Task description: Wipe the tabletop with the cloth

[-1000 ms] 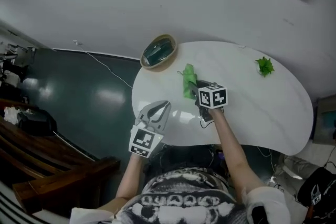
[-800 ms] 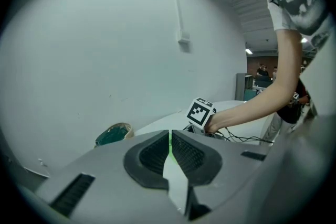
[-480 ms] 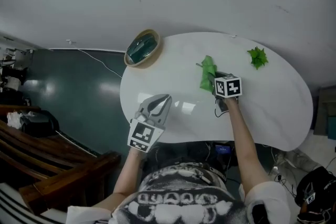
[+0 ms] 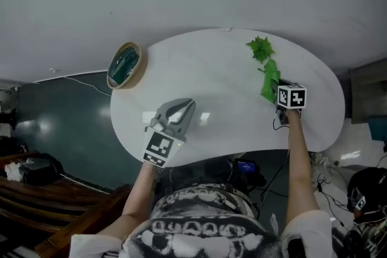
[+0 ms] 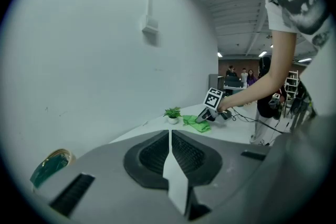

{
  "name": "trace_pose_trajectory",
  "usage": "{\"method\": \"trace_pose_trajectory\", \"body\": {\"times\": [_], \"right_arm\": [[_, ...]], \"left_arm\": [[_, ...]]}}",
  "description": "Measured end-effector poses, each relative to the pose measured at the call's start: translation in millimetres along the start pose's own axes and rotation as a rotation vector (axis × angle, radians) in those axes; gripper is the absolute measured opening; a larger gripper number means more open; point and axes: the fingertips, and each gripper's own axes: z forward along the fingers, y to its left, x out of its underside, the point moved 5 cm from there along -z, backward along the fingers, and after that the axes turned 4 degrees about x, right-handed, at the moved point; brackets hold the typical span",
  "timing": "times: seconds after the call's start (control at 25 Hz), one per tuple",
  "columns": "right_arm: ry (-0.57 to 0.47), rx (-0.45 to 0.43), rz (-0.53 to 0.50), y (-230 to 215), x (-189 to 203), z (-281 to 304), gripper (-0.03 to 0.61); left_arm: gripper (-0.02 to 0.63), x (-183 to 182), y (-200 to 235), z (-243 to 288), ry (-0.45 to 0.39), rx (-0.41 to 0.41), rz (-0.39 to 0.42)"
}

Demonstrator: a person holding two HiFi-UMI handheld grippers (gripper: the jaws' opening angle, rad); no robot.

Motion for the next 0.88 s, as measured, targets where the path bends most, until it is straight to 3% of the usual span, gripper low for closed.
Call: {"method": "trace_pose_trajectory", "body": {"times": [0.28, 0.56, 0.72, 0.88], "right_arm": [[0.012, 0.165, 0.070, -114.6, 25.1, -34.8, 0.074], [0.043, 0.307, 0.141, -187.5, 44.2, -63.7, 0.075], [0.040, 0.352, 0.209, -197.5, 48.6, -74.9, 0.074], [-0.011, 0.306, 0.198, -165.2, 40.8, -83.8, 0.074]], "left_arm": [[0.014, -3.9, -13.1, 18.8, 0.020, 0.043, 0.014], [0.014, -0.5, -21.5, 10.5, 0.050, 0.047, 0.016], [0.014, 5.9, -21.4, -2.1, 0.055, 0.035, 0.005], [0.014, 13.9, -18.6, -17.8, 0.046, 0.020, 0.000]]}}
